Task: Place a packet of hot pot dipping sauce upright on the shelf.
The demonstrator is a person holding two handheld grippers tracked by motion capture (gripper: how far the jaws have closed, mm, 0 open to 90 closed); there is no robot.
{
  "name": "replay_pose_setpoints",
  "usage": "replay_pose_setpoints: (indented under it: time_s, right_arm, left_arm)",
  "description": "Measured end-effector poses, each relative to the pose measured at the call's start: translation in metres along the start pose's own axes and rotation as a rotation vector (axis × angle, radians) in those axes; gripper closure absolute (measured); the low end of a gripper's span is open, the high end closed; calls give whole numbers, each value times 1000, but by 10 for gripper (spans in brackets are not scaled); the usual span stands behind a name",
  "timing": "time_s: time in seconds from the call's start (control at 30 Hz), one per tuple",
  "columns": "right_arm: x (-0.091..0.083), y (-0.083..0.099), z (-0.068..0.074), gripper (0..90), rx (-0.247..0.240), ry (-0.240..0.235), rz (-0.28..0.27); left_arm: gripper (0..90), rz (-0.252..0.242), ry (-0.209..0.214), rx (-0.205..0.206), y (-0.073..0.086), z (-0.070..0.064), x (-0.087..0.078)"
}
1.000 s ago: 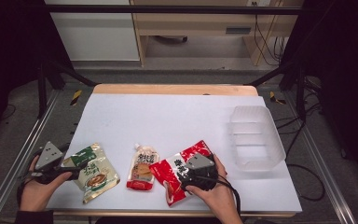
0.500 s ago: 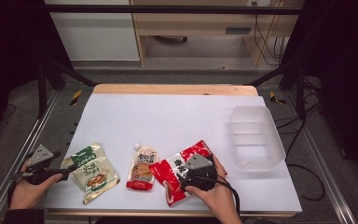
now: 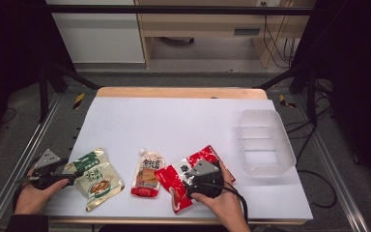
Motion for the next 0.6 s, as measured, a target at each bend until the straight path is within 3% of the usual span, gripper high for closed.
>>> replay_pose_setpoints:
  time_s: [0.27, 0.43, 0.6]
  right_arm:
    - [0, 0, 2, 105, -8, -2, 5]
    - [0, 0, 1, 106, -10, -3, 2]
    - [-1, 0, 0, 108, -11, -2, 1]
  left_arm:
    - [308, -3, 59, -6, 0, -5, -3]
    - [368, -44, 93, -25, -1, -8, -13]
    - [415, -55, 143, -20, -1, -16, -20]
Point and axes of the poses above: each handheld gripper's, and its own axes: x roughly forward along the jaws, y roughly out of its underside, z roughly to its left, the point moved 4 cm from there along x, roughly forward along the jaws, and after that the axes turned 7 degrees about z, right-handed, at the moved point
